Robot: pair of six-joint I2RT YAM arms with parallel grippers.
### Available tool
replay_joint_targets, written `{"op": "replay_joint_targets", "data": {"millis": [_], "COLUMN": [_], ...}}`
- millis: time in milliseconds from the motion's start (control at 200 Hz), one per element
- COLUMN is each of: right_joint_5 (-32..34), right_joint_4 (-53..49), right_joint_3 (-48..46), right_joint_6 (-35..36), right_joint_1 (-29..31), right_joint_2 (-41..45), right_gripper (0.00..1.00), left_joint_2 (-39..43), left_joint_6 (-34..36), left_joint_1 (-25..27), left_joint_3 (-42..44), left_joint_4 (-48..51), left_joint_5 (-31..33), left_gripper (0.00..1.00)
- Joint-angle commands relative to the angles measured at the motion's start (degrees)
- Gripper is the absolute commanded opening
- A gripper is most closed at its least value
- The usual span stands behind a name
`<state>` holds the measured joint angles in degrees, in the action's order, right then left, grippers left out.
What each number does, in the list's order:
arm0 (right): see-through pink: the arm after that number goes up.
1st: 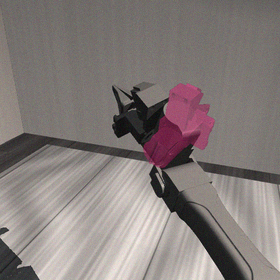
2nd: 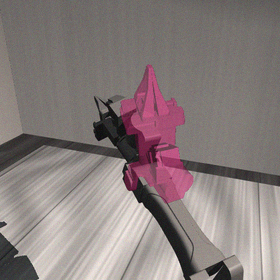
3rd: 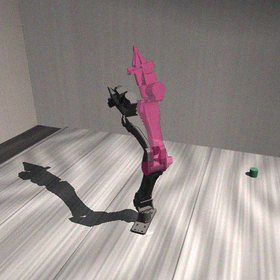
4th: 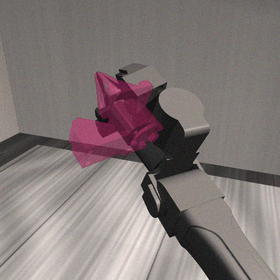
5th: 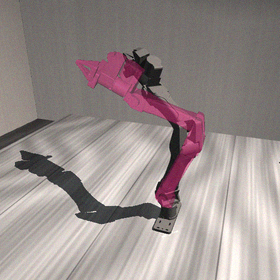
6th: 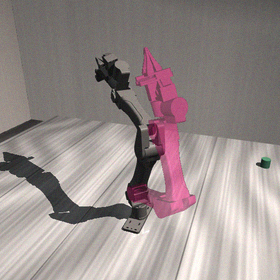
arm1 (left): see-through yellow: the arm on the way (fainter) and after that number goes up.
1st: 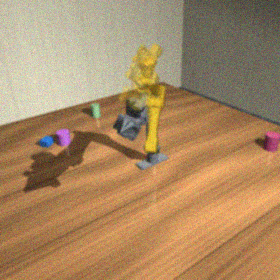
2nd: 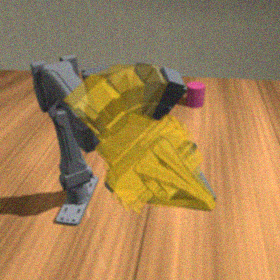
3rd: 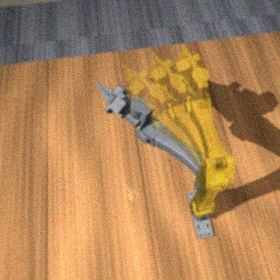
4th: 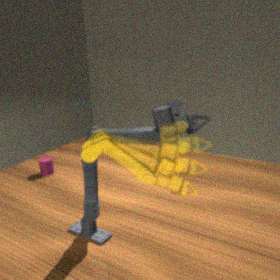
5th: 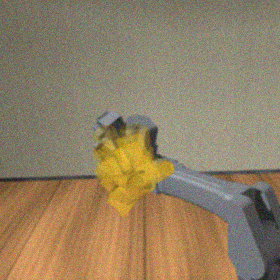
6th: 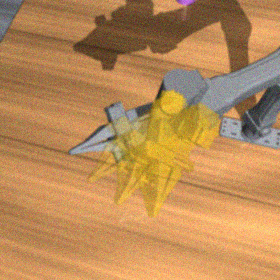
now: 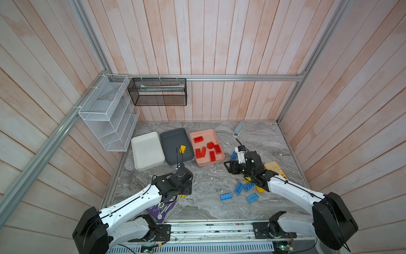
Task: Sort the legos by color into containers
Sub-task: 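Withdraw the right arm while the left gripper reaches to a yellow brick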
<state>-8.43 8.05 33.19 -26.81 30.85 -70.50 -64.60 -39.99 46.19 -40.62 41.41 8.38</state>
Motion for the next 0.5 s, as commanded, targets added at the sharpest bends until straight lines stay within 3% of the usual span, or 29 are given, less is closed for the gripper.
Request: {"op": "replay_joint_targets", "data": {"millis": [0, 495], "right_joint_5": [1.7, 0.6], "right_joint_4": [4.3, 7.8], "right_joint_3": [-2.5, -4.7], "right_joint_6": [-0.3, -0.7], "right_joint_1": [-0.4, -0.6], "right_joint_2": [1.9, 0.6], "right_gripper": [0.66, 0.66], "left_joint_2": [-2.0, -14.0], "left_joint_6": [-2.7, -0.7], "left_joint_1": [0.2, 1.8], "left_joint_3": [1.9, 1.3], "left_joint_4": [-1.8, -8.4], "left_joint_5": [-1.7, -3.1], "left_gripper": [0.72, 0.72]}}
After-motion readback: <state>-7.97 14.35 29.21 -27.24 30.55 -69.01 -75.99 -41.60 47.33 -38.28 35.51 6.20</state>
